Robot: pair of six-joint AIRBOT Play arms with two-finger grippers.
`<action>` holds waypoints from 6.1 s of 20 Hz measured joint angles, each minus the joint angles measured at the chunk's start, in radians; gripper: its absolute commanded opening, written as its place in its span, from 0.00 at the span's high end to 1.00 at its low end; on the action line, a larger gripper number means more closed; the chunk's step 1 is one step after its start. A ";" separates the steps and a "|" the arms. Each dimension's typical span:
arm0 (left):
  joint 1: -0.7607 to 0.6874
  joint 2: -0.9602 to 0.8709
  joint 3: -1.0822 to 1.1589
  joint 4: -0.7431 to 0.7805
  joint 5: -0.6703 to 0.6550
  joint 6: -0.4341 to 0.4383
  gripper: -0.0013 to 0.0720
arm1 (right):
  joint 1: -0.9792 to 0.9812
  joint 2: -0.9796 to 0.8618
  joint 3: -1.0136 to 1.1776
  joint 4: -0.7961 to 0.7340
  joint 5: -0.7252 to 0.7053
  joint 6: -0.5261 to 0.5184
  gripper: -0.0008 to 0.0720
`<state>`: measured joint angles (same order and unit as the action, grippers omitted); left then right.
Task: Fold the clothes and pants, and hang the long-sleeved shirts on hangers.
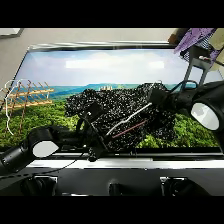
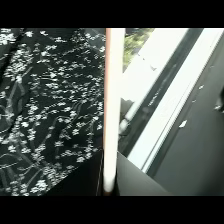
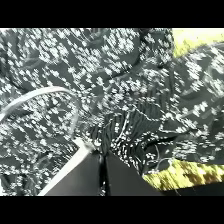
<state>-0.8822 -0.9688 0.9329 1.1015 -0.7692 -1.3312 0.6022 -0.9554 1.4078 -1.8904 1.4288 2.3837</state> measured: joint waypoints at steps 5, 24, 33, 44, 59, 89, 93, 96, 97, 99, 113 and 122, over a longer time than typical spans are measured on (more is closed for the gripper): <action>0.007 -0.032 0.000 -0.110 0.016 0.072 0.95 | 0.000 -0.018 0.000 0.007 -0.036 -0.005 0.85; 0.014 -0.051 0.000 -0.152 0.070 0.098 0.95 | -0.471 0.138 -0.007 0.087 0.211 -0.370 0.23; 0.026 -0.051 0.000 -0.152 0.071 0.098 0.95 | -0.727 -0.118 -0.035 0.421 0.188 -1.330 0.08; 0.026 -0.051 0.000 -0.151 0.058 0.098 0.95 | -0.739 -0.315 -0.037 0.722 0.037 -1.813 0.27; 0.026 -0.051 0.000 -0.151 0.051 0.097 0.95 | -0.671 -0.353 -0.037 0.839 0.103 -2.040 0.53; 0.288 -0.067 0.000 -0.149 -0.130 -0.274 0.17 | -0.664 -0.173 -0.037 0.732 0.139 -1.790 0.94; 0.159 -0.189 0.018 -0.166 0.001 -0.430 0.17 | -0.664 -0.157 -0.037 0.723 0.143 -1.768 0.94; 0.048 -0.304 0.071 -0.176 0.124 -0.528 0.17 | -0.664 -0.153 -0.037 0.719 0.145 -1.761 0.94; 0.021 -0.341 0.091 -0.176 0.156 -0.546 0.17 | -0.664 -0.153 -0.037 0.719 0.145 -1.760 0.94; -0.024 -0.407 0.134 -0.179 0.213 -0.575 0.17 | -0.664 -0.152 -0.037 0.719 0.145 -1.756 0.94; -0.099 -0.586 0.226 -0.179 0.440 -0.692 0.41 | -0.664 -0.152 -0.037 0.718 0.144 -1.753 0.94; -0.055 -0.583 0.242 -0.151 0.377 -0.684 0.95 | -0.664 -0.147 -0.037 0.720 0.161 -1.726 0.94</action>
<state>-0.9375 -1.5517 1.1751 0.9504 -0.3927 -2.0151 -0.0620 -1.1023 1.3708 -1.1706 1.5894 0.6579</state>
